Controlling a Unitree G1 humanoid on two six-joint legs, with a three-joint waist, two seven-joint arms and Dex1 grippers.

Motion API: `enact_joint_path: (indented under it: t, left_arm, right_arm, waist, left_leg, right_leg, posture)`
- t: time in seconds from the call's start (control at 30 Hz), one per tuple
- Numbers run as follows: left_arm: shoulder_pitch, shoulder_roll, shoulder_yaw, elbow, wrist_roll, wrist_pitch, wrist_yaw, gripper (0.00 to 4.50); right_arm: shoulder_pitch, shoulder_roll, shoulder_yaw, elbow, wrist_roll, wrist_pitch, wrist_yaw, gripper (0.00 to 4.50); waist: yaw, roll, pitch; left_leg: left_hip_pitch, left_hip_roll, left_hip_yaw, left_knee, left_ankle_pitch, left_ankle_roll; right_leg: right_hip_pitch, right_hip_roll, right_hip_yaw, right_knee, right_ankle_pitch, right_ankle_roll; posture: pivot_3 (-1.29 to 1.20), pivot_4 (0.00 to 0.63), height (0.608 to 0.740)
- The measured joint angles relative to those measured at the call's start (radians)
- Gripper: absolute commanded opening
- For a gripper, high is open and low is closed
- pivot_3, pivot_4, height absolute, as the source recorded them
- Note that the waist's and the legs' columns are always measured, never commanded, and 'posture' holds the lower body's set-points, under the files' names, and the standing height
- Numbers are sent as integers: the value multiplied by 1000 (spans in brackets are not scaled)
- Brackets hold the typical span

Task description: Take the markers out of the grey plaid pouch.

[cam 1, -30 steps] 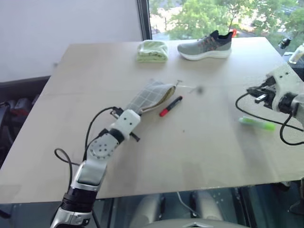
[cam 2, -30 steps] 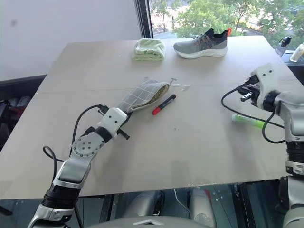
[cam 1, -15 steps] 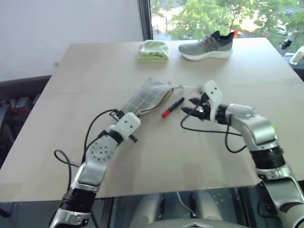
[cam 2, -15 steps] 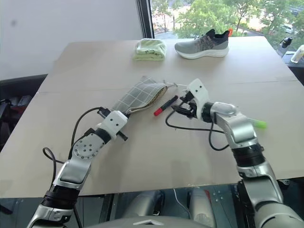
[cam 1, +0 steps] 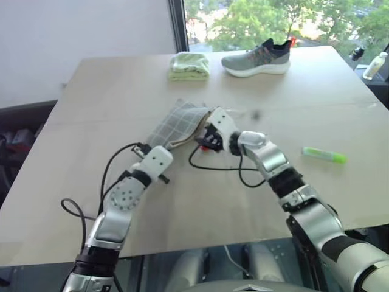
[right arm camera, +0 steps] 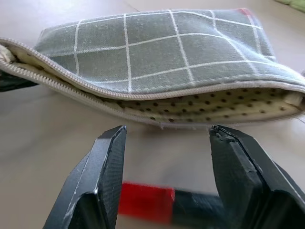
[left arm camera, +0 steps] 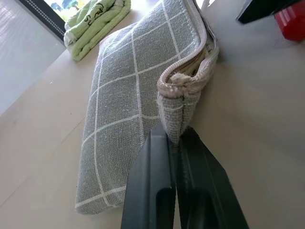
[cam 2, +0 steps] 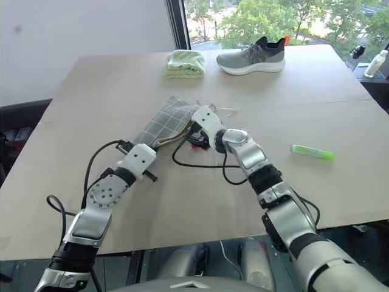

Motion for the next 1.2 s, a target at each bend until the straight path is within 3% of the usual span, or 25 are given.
enact_joint_path:
  t: [0.2, 0.37, 0.53, 0.7, 0.83, 0.93, 1.1, 1.2]
  left_arm:
    - [2, -7, 1, -1, 0, 4, 1, 0]
    - [16, -15, 3, -9, 0, 7, 8, 0]
    - [34, -11, 21, -21, -4, 11, 8, 0]
    - [49, -4, 33, -26, -5, 12, 7, 0]
    - [49, -1, 34, -26, -6, 12, 1, 0]
    - [36, -3, 29, -22, -6, 12, -4, 0]
    - [25, -6, 29, -7, -7, 6, -5, 0]
    - [23, -9, 30, -6, -6, 6, -4, 0]
  right_arm:
    - [-15, -51, 5, 29, -52, -36, 16, 2784]
    - [69, -266, 33, -207, -125, 33, 78, 2784]
    - [242, -527, 8, -470, -174, 154, 148, 2784]
    - [344, -641, -113, -620, -150, 279, 162, 2784]
    - [334, -552, -183, -769, -54, 384, 161, 2784]
    - [317, -311, -209, -827, 64, 527, 91, 2784]
    - [306, -33, -291, -716, 132, 616, -113, 2784]
    - [274, 40, -353, -598, 151, 638, -211, 2784]
  waist:
    - [3, 1, -1]
    - [11, 1, -3]
    - [15, 3, -4]
    - [7, 3, -3]
    - [3, 2, -4]
    - [6, 2, -4]
    - [18, 2, -4]
    - [15, 2, -4]
  left_leg:
    - [1, 0, 0, 0, 0, 0]
    - [1, -1, -1, 0, 0, 0]
    - [1, -1, 0, 0, 0, 0]
    - [1, 1, 0, -1, 0, 0]
    - [2, 3, 1, -2, 0, 0]
    - [2, 4, 1, -3, 0, 0]
    - [1, -1, -1, -1, 0, 0]
    - [1, -1, 0, -1, 0, 0]
  right_leg:
    - [0, 0, 0, 1, 0, 0]
    - [2, -1, -1, 0, 0, 0]
    - [3, -3, 0, -1, 0, 0]
    - [3, -4, 1, -1, 0, 0]
    - [3, -2, 2, -1, 0, 0]
    - [3, -2, 4, -1, 1, -1]
    - [2, -2, 1, -2, 1, -1]
    - [2, -1, 0, -2, 1, -1]
  posture:
    - [0, 150, 740]
    - [0, 150, 740]
    - [0, 150, 740]
    - [0, 150, 740]
    - [0, 150, 740]
    - [0, 150, 740]
    - [0, 150, 740]
    - [0, 150, 740]
